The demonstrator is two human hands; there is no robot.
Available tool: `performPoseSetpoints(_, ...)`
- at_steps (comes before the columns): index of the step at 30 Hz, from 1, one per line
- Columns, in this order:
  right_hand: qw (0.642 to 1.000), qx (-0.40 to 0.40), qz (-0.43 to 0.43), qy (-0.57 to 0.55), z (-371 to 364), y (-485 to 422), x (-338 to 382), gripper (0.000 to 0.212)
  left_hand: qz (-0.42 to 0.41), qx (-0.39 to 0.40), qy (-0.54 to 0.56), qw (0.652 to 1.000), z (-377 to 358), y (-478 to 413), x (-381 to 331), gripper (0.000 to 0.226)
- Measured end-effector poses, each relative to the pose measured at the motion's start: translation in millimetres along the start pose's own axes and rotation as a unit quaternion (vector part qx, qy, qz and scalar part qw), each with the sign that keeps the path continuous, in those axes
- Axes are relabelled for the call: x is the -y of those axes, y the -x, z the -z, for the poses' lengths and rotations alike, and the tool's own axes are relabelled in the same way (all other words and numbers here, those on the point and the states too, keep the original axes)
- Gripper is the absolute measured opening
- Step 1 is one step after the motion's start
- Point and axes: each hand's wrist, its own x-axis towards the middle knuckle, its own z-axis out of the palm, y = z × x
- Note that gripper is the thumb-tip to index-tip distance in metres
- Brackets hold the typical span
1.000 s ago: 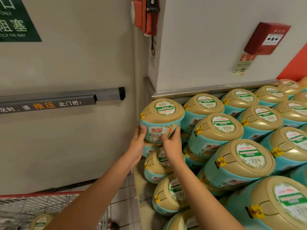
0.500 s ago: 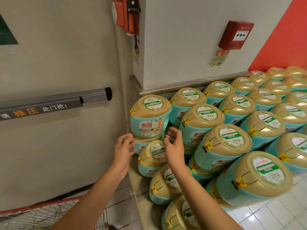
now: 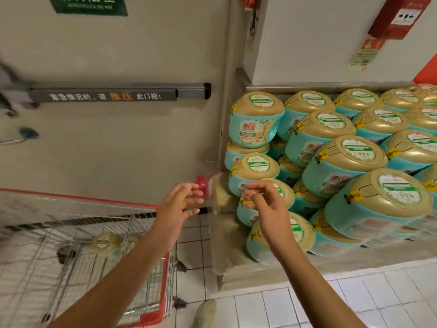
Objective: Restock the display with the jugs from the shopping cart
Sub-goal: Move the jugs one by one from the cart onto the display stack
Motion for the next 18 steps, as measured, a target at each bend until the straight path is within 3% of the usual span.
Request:
performPoseSetpoints(5, 0.996, 0.093, -0.009, -0.005, -26.0, 81.0, -16.6, 0.027, -0.004, -0.053, -0.002, 0.999, 64.3, 105.1, 29.7, 0.031)
performPoseSetpoints(10, 0.983, 0.179, -0.040, 0.009, -61.1, 151.8, -38.4, 0.011, 0.008, -0.109, -0.001, 0.994, 135.3, 198.2, 56.0, 0.037)
performPoseSetpoints(18, 0.949, 0.302, -0.079, 0.045, -180.8, 231.9, -49.3, 0.018, 0.003, -0.228, 0.022, 0.973, 270.5, 315.3, 72.4, 0.032)
